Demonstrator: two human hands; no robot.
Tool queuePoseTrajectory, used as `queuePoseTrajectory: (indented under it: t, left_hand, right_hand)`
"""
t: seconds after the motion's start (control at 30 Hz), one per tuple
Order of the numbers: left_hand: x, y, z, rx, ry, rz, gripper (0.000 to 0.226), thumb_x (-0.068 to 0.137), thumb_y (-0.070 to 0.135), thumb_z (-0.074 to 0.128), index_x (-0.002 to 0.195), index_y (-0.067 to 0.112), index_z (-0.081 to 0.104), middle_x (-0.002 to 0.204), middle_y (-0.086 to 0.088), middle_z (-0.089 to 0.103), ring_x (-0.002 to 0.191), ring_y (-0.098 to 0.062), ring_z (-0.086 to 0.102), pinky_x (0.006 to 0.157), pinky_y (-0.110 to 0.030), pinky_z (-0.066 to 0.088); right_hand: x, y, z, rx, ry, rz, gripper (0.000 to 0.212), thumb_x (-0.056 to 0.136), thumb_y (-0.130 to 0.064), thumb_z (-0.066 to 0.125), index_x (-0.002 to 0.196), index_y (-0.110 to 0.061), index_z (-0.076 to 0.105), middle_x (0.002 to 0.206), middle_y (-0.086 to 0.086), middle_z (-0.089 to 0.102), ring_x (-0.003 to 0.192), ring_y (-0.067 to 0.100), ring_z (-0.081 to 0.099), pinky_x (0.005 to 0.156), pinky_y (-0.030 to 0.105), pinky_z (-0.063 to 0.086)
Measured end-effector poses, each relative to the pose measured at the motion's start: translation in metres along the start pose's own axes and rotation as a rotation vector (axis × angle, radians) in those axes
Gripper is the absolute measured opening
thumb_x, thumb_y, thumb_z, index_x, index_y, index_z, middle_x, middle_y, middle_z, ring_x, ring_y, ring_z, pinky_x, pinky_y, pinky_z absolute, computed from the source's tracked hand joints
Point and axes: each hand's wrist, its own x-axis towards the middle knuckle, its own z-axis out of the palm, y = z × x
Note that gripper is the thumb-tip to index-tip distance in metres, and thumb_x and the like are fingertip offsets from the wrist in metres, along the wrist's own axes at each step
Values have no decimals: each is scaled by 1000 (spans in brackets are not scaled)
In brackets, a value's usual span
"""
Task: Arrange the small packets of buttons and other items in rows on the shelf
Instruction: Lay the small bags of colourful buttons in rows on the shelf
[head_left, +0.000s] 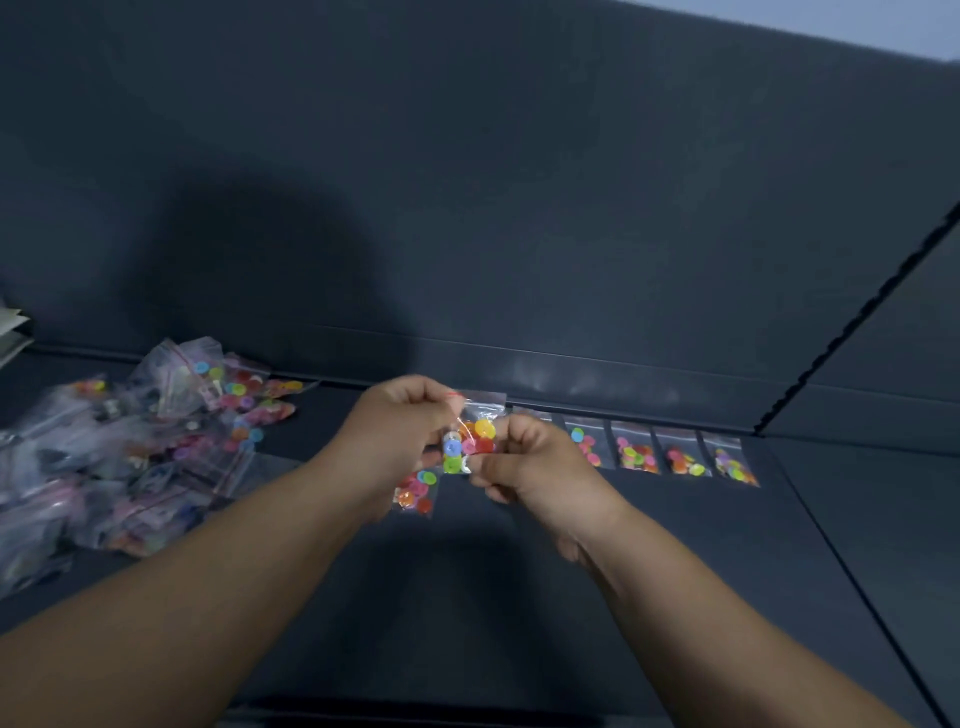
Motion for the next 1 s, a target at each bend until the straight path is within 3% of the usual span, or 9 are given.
queuePoseTrajectory:
  t: [0.13, 0.27, 0.37, 0.47, 0.57, 0.63, 0.7, 0.8, 1.0]
  left_hand:
    - [-3, -10, 15, 15, 35, 4, 13, 90, 11, 61, 77, 14, 61, 60, 4, 63, 47, -5, 57, 55, -22, 47]
    - [0, -24, 22, 194, 116, 20, 5, 88, 15, 62, 84, 17, 62, 68, -4, 61, 50, -16, 49, 52, -28, 41]
    - [1, -36, 15, 574, 181, 121, 10, 88, 13, 58, 91, 21, 61, 93, -3, 65, 73, -24, 61, 70, -37, 54]
    - [-9, -47, 5, 1053, 163, 152, 20, 86, 11, 51, 102, 17, 62, 108, -3, 55, 104, -25, 56, 88, -34, 46]
    - [-21, -59, -1, 1205, 139, 196, 17, 85, 11, 47, 93, 13, 61, 106, -2, 55, 104, -24, 54, 86, -35, 46]
    - [-28, -64, -2, 1240, 90, 231, 21, 85, 10, 46, 100, 11, 61, 117, -3, 55, 114, -23, 50, 95, -35, 43]
    - [-34, -67, -1, 1256, 37, 223, 28, 90, 11, 46, 117, 11, 57, 132, -2, 48, 124, -20, 42, 102, -29, 35]
    - [-39, -71, 2, 1277, -39, 222, 42, 95, 17, 45, 138, 16, 44, 147, 1, 37, 136, -17, 31, 109, -24, 25]
    - [-38, -80, 2, 1381, -61, 185, 58, 98, 30, 43, 150, 18, 20, 159, 1, 14, 146, -17, 12, 119, -31, 13]
  right_hand:
    - [-4, 6, -18, -49, -24, 77, 16, 83, 0, 64, 80, -15, 61, 74, 3, 65, 59, 9, 61, 51, 16, 45]
    - [-8, 13, -32, -42, 38, 145, 15, 85, 0, 62, 84, -15, 58, 74, 2, 64, 58, 9, 62, 51, 17, 47]
    - [-8, 21, -35, -96, 55, 223, 11, 86, -4, 63, 91, -12, 57, 77, 6, 64, 58, 11, 61, 51, 18, 50]
    - [-11, 28, -41, -563, 22, 158, 17, 88, -20, 63, 102, -13, 55, 87, 12, 66, 72, 21, 64, 67, 33, 57]
    - [-20, 30, -48, -1128, 51, -104, 23, 91, -26, 55, 108, -11, 55, 100, 8, 62, 93, 27, 60, 75, 32, 50]
    - [-25, 36, -50, -1191, 45, -324, 17, 91, -19, 51, 105, -10, 57, 107, 6, 58, 99, 26, 56, 77, 30, 48]
    - [-25, 45, -52, -1183, -68, -467, 24, 91, -13, 48, 111, -12, 61, 124, 4, 55, 118, 25, 48, 92, 25, 41]
    - [-24, 59, -54, -1234, -250, -444, 45, 98, -24, 41, 143, -20, 38, 156, -4, 25, 144, 16, 18, 110, 17, 9]
    - [-17, 64, -50, -1353, -311, -372, 58, 100, -41, 32, 151, -24, 10, 160, -5, 3, 147, 14, 1, 115, 26, 0]
